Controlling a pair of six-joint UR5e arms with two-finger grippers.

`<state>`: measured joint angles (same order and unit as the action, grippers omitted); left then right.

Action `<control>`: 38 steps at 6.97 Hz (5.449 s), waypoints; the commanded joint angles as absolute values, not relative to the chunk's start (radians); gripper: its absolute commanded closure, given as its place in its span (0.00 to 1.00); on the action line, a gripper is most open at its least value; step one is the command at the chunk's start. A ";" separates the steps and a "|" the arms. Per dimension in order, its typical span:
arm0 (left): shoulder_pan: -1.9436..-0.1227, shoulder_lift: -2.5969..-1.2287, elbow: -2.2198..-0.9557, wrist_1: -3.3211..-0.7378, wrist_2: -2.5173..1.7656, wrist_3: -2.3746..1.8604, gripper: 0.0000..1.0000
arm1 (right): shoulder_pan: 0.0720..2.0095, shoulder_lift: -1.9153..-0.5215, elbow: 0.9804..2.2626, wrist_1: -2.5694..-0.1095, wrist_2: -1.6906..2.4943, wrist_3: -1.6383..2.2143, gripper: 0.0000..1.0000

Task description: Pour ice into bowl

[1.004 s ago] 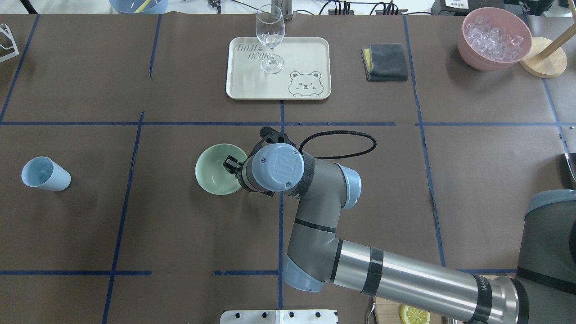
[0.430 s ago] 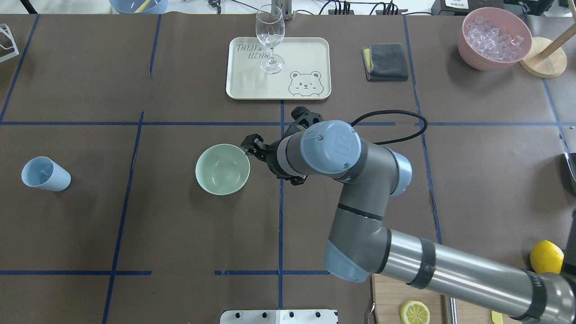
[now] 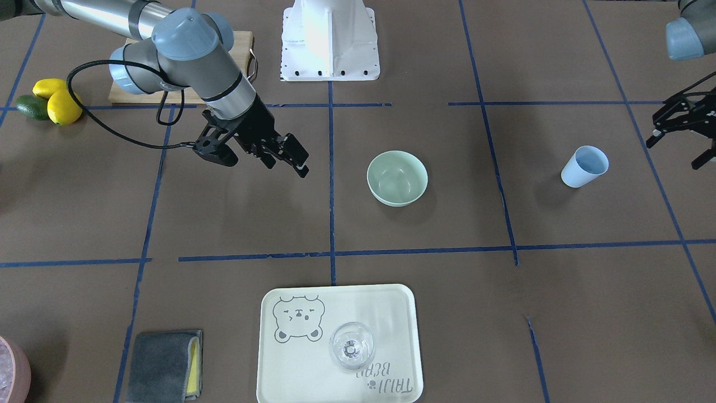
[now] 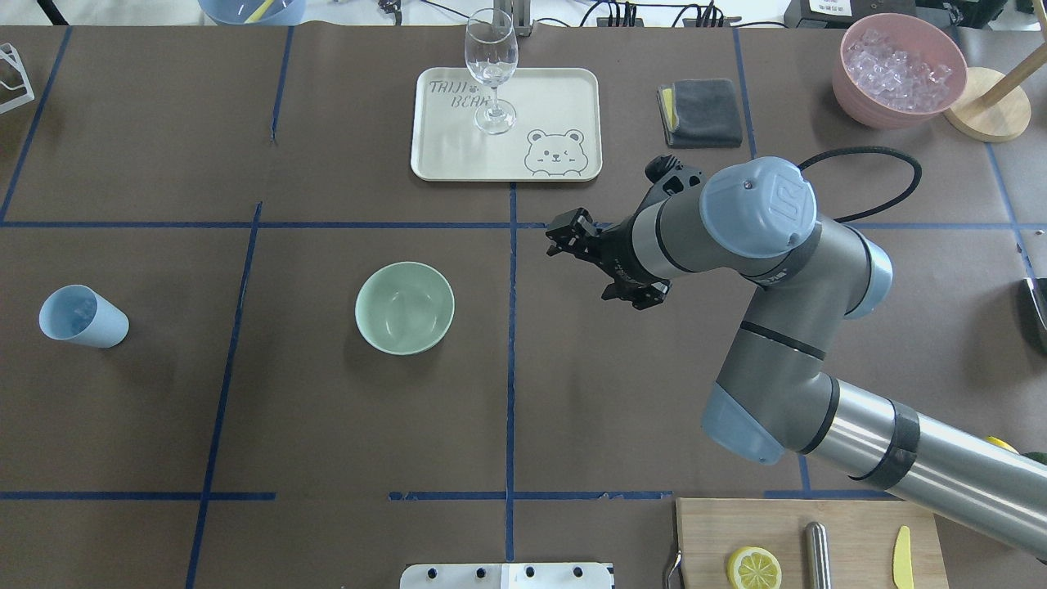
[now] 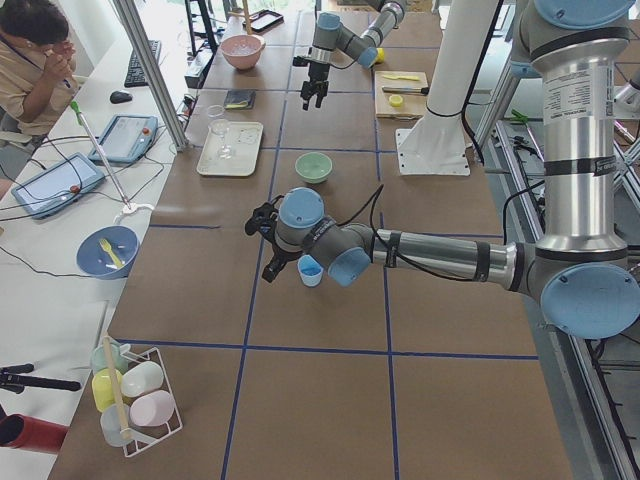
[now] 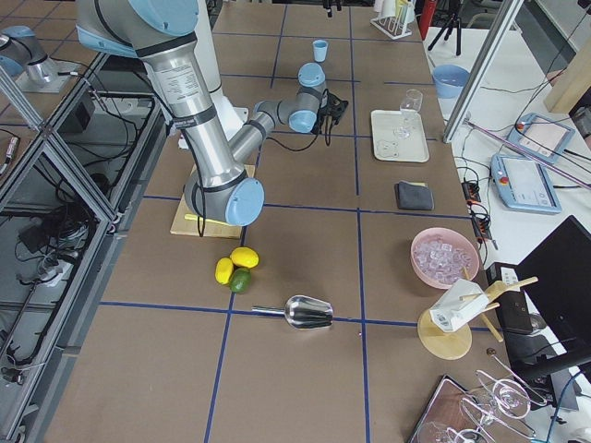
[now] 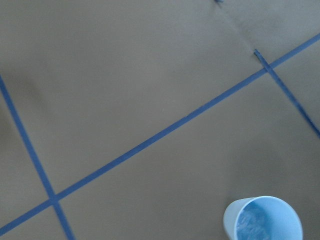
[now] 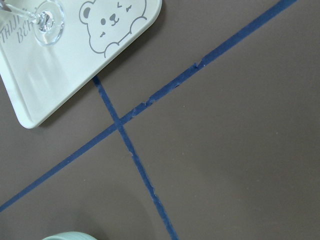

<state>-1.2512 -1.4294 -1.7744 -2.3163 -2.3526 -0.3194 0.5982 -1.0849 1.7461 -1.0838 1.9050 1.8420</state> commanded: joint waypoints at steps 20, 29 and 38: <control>-0.218 -1.153 -1.498 -3.366 -0.783 -1.012 0.00 | 0.601 -1.120 1.750 -1.081 1.884 1.801 0.00; -0.181 -1.388 -1.279 -3.358 -0.519 -1.017 0.00 | 0.606 -1.126 1.753 -1.081 1.884 1.801 0.00; -0.219 -1.451 -1.236 -3.344 -0.477 -0.956 0.00 | 0.606 -1.137 1.755 -1.081 1.884 1.801 0.00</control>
